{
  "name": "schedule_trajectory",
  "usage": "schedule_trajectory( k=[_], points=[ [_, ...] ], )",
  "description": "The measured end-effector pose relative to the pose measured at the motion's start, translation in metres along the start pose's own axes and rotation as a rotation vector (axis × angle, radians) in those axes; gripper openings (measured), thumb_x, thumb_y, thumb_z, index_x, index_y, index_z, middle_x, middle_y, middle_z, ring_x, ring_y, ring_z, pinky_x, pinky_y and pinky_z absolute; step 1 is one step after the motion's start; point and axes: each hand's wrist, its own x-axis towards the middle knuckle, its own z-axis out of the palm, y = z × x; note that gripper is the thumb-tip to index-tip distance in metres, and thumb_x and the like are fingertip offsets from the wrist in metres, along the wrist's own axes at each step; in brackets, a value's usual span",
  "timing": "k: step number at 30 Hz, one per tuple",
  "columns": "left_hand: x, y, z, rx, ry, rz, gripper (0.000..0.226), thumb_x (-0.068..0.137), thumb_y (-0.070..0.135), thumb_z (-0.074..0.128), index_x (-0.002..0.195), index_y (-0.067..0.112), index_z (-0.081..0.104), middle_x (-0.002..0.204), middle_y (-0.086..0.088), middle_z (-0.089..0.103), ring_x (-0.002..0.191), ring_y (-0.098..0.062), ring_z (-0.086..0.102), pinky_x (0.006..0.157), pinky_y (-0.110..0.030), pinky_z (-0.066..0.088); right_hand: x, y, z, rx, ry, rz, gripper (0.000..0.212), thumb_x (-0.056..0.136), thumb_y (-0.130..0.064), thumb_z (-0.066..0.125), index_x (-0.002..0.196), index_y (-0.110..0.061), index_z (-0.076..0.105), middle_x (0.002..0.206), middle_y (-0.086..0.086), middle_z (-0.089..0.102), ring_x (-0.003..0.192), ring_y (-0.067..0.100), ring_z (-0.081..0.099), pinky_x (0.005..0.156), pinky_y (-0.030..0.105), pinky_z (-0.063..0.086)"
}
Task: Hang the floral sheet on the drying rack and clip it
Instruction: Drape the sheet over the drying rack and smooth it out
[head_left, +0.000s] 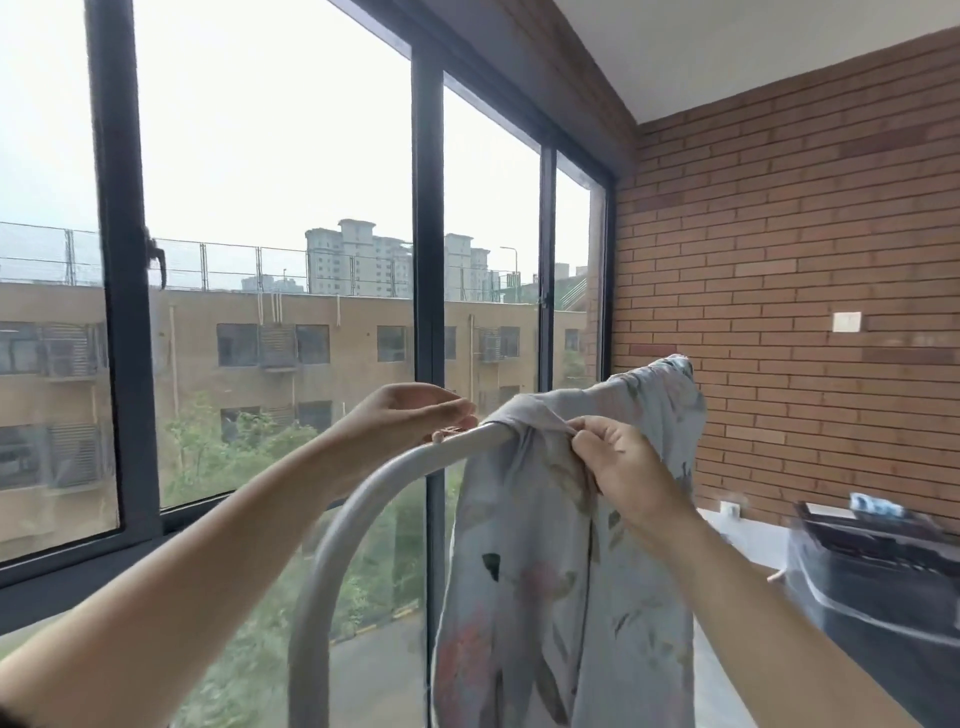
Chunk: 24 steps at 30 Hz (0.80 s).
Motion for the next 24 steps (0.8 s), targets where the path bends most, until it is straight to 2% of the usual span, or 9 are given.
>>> schedule_trajectory(
  k=[2, 4, 6, 9, 12, 15, 18, 22, 24],
  points=[
    [0.01, -0.008, 0.002, -0.069, -0.087, 0.003, 0.035, 0.072, 0.054, 0.071, 0.096, 0.028, 0.075, 0.102, -0.001, 0.073, 0.104, -0.026, 0.066, 0.098, -0.044, 0.048, 0.008, -0.005, 0.001, 0.078, -0.016, 0.062, 0.025, 0.081, -0.028, 0.05, 0.079, -0.014, 0.07, 0.079, 0.011, 0.059, 0.077, 0.022, 0.051, 0.073, 0.037, 0.042],
    [0.02, -0.015, 0.005, -0.095, -0.12, 0.029, 0.044, 0.062, 0.06, 0.073, 0.095, 0.031, 0.075, 0.102, 0.001, 0.073, 0.103, -0.024, 0.067, 0.098, -0.05, 0.047, 0.014, -0.01, 0.002, 0.124, -0.014, 0.087, 0.027, 0.084, -0.026, 0.048, 0.083, -0.016, 0.073, 0.086, 0.013, 0.065, 0.083, 0.024, 0.056, 0.083, 0.043, 0.047],
    [0.032, -0.022, 0.007, -0.096, -0.136, 0.069, 0.04, 0.066, 0.058, 0.075, 0.097, 0.034, 0.073, 0.101, 0.006, 0.073, 0.1, -0.018, 0.067, 0.097, -0.048, 0.048, 0.018, -0.014, 0.0, 0.147, -0.005, 0.084, 0.03, 0.094, -0.014, 0.044, 0.086, -0.013, 0.073, 0.089, 0.014, 0.068, 0.086, 0.024, 0.059, 0.087, 0.04, 0.047],
    [0.048, -0.036, 0.009, -0.081, -0.215, 0.131, 0.024, 0.082, 0.041, 0.069, 0.103, 0.03, 0.07, 0.102, 0.008, 0.072, 0.099, -0.013, 0.066, 0.097, -0.042, 0.049, 0.019, -0.016, -0.002, 0.191, -0.048, 0.094, 0.031, 0.098, -0.005, 0.036, 0.092, -0.005, 0.066, 0.083, 0.01, 0.068, 0.076, 0.016, 0.062, 0.072, 0.026, 0.051],
    [0.06, -0.048, 0.017, -0.034, -0.187, 0.189, 0.021, 0.082, 0.034, 0.067, 0.101, 0.026, 0.07, 0.102, 0.004, 0.072, 0.098, -0.017, 0.067, 0.092, -0.038, 0.05, 0.019, -0.013, -0.004, 0.213, -0.05, 0.122, 0.029, 0.099, -0.002, 0.036, 0.094, -0.004, 0.064, 0.078, 0.006, 0.069, 0.067, 0.009, 0.065, 0.063, 0.018, 0.053],
    [0.071, -0.05, 0.024, 0.012, -0.094, 0.233, 0.012, 0.09, 0.03, 0.061, 0.086, 0.022, 0.069, 0.083, -0.004, 0.071, 0.073, -0.017, 0.061, 0.074, -0.031, 0.046, 0.025, -0.012, -0.005, 0.172, 0.018, 0.13, 0.025, 0.099, -0.004, 0.04, 0.096, -0.008, 0.065, 0.083, 0.006, 0.07, 0.07, 0.009, 0.065, 0.067, 0.019, 0.052],
    [0.085, -0.043, 0.026, -0.241, 0.003, 0.218, 0.027, 0.093, 0.035, 0.055, 0.072, 0.021, 0.065, 0.065, -0.003, 0.057, 0.063, -0.017, 0.049, 0.066, -0.034, 0.039, 0.035, -0.014, -0.007, 0.161, 0.103, 0.117, 0.022, 0.098, -0.006, 0.045, 0.093, -0.011, 0.066, 0.083, 0.006, 0.07, 0.07, 0.011, 0.063, 0.069, 0.022, 0.051],
    [0.109, -0.031, 0.032, -0.381, 0.04, 0.079, 0.026, 0.097, 0.026, 0.051, 0.084, 0.013, 0.069, 0.093, -0.022, 0.07, 0.078, -0.025, 0.061, 0.082, -0.046, 0.051, 0.052, -0.006, -0.01, 0.012, 0.237, 0.112, 0.018, 0.095, -0.012, 0.052, 0.086, -0.018, 0.067, 0.083, 0.009, 0.066, 0.074, 0.022, 0.055, 0.068, 0.032, 0.044],
    [0.112, -0.037, 0.034, -0.378, -0.051, 0.006, 0.027, 0.095, 0.027, 0.054, 0.091, 0.005, 0.07, 0.093, -0.024, 0.07, 0.075, -0.024, 0.06, 0.077, -0.043, 0.052, 0.056, 0.007, -0.009, -0.12, 0.275, 0.136, 0.016, 0.094, -0.014, 0.054, 0.085, -0.018, 0.067, 0.083, 0.004, 0.066, 0.079, 0.019, 0.054, 0.069, 0.03, 0.043]
  ],
)
